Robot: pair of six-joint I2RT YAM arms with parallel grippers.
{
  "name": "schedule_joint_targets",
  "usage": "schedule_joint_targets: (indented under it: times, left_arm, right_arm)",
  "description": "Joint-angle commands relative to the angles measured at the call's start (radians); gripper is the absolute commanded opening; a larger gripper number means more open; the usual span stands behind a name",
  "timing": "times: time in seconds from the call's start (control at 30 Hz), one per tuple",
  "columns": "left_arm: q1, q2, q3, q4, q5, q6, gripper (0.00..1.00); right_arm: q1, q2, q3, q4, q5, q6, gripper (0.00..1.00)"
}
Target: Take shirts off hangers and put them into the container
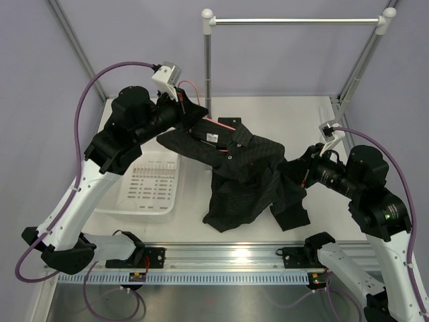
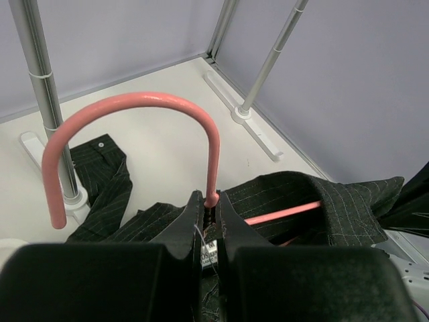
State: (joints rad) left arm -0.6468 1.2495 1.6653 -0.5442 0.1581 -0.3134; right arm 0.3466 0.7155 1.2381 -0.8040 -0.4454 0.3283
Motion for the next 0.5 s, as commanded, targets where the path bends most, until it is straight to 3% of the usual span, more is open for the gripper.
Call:
schedule_joint_targets:
  times: [0.0, 0.1, 0.47]
  left_arm:
    - [0.004, -0.041, 0.004, 0.075, 0.034, -0.016, 0.0]
    - [0.006, -0.05, 0.001, 0.072, 0.028, -0.015, 0.0]
    - [0.006, -0.044, 0.014, 0.035, -0.072, 0.031, 0.0]
  right_arm:
    - [0.006, 0.007, 0.001, 0.06, 0.016, 0.008, 0.21]
    - [0.005, 0.004, 0.003, 0.058, 0.027, 0.012, 0.0]
    - [0.005, -0.117, 0.078, -0.053, 0.223, 0.021, 0.0]
